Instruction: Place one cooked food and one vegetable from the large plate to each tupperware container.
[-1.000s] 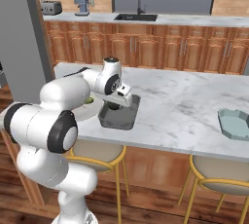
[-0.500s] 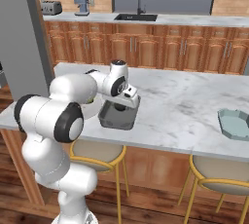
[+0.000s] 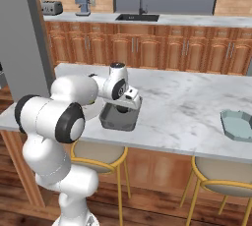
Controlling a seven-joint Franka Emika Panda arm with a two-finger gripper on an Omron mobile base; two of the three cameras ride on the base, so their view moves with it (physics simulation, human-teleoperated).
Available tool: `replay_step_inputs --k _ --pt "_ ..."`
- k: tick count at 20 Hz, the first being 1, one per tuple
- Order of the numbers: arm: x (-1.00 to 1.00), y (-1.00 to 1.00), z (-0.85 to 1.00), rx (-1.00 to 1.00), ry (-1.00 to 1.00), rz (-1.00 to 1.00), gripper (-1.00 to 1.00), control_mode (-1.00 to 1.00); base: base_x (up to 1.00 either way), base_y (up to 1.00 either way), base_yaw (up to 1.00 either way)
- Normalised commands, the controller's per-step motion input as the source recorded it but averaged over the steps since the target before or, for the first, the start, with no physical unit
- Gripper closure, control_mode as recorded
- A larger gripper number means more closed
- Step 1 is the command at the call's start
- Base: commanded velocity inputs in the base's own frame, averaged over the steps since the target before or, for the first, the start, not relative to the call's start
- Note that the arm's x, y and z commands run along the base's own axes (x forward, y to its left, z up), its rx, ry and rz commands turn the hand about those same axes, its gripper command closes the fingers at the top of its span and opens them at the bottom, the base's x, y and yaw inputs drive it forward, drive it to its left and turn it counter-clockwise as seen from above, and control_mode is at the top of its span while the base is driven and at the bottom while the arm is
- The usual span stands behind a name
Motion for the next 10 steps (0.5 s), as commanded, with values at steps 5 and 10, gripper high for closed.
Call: replay_step_inputs --k 5,10 --pt "0.02 0.00 -0.15 -0.04 -0.05 0.00 1.00 -1.00 0.00 0.00 0.00" --pt "0.04 0.00 -0.15 -0.01 0.00 0.00 1.00 -1.00 0.00 0.00 0.00"
